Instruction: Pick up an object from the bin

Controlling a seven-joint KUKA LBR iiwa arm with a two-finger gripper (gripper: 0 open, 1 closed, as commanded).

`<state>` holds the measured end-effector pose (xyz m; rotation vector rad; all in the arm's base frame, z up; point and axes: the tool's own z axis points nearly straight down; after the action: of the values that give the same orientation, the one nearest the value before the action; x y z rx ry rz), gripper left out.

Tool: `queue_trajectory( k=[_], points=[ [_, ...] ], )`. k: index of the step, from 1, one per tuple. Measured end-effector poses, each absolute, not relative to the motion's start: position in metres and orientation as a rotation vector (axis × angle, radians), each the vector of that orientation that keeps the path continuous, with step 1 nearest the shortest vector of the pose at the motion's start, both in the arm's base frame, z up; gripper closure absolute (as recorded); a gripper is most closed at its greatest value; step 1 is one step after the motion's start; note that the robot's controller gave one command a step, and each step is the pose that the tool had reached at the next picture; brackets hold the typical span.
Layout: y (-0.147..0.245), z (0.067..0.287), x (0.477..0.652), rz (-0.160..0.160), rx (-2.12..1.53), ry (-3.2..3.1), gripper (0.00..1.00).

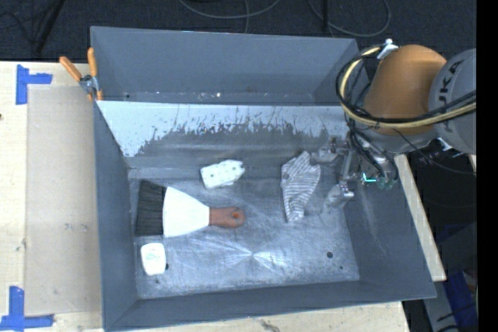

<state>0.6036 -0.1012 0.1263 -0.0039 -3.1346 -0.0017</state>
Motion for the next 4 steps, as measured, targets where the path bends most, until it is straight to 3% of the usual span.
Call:
queue_trajectory(
  k=[1,2,3,4],
  points=[
    [-0.101,0.130,0.605,0.000,0.000,-3.141,0.00],
    [-0.099,0.125,0.611,0.000,0.400,-3.118,0.00],
    [-0.096,0.100,0.619,-0.002,0.644,-3.076,0.00],
    [-0.095,0.129,0.621,0.000,0.911,-3.010,0.00]
  ],
)
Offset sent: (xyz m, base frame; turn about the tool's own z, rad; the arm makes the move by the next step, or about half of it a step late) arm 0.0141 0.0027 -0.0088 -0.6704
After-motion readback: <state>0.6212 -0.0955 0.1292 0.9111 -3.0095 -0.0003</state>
